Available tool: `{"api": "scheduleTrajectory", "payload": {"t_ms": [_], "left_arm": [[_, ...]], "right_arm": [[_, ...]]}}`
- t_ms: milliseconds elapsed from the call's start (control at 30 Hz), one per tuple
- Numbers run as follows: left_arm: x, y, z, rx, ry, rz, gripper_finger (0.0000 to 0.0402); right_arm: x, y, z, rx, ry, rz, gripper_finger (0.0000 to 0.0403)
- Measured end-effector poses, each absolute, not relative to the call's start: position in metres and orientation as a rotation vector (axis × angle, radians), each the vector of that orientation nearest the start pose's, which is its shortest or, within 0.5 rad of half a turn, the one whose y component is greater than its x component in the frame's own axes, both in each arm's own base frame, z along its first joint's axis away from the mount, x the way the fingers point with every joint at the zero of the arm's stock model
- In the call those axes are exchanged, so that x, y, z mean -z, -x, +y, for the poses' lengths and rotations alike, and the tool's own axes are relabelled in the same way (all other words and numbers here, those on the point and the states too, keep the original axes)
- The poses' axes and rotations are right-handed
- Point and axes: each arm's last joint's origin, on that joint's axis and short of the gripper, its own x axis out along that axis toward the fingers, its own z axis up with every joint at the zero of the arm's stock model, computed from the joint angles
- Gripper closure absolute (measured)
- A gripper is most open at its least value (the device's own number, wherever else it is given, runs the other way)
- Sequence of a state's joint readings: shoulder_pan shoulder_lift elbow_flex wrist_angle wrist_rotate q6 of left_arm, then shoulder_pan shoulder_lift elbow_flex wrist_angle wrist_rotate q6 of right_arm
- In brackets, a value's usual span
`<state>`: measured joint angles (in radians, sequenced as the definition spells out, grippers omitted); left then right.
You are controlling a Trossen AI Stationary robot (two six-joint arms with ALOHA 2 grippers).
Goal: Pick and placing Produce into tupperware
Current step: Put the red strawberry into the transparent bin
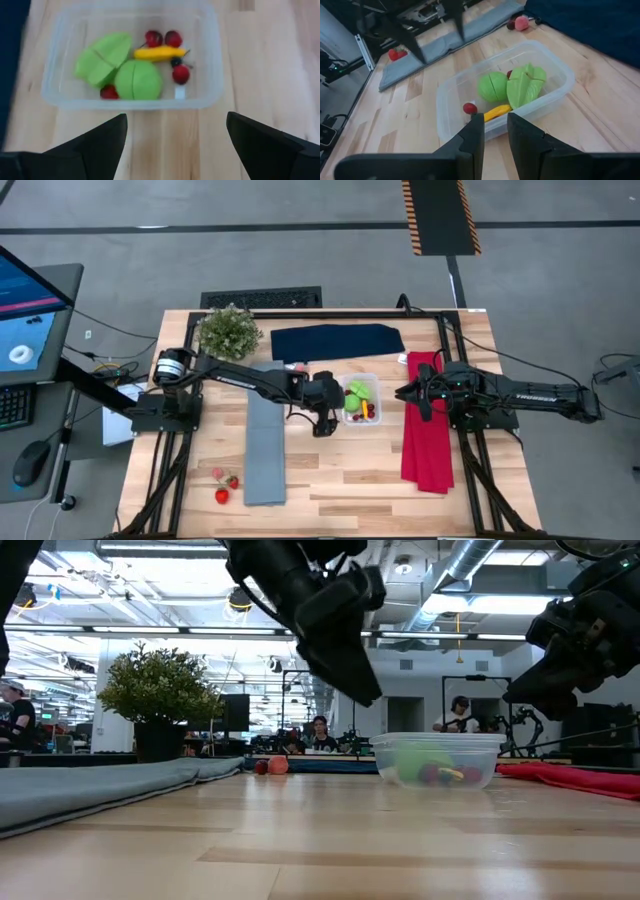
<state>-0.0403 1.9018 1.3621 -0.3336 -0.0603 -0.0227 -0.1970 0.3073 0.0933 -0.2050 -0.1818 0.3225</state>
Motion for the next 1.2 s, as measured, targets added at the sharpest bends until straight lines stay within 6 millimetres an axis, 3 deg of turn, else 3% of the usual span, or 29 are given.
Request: {"api": "scheduleTrajectory", "payload": {"t_ms": [233, 567, 733, 1000, 1200], "left_arm": [[-0.190, -0.399, -0.029, 0.181, 0.028, 1.004, 0.0070], [-0.183, -0.376, -0.062, 0.236, 0.203, 1.250, 0.0070], [-0.186, -0.369, -0.083, 0.236, 0.267, 1.285, 0.0070], [-0.220, -0.336, -0.109, 0.022, 0.177, 1.288, 0.0070], [-0.256, -0.309, -0.140, 0.073, 0.148, 1.169, 0.0070]], "right_arm": [[-0.151, -0.107, -0.016, 0.081, -0.397, 0.407, 0.0295], [-0.151, -0.107, -0.016, 0.082, -0.397, 0.408, 0.0295], [-0.151, -0.107, -0.016, 0.082, -0.397, 0.409, 0.0295], [-0.150, -0.107, -0.016, 0.082, -0.397, 0.410, 0.0295], [-0.151, -0.107, -0.016, 0.082, -0.398, 0.409, 0.0295]]}}
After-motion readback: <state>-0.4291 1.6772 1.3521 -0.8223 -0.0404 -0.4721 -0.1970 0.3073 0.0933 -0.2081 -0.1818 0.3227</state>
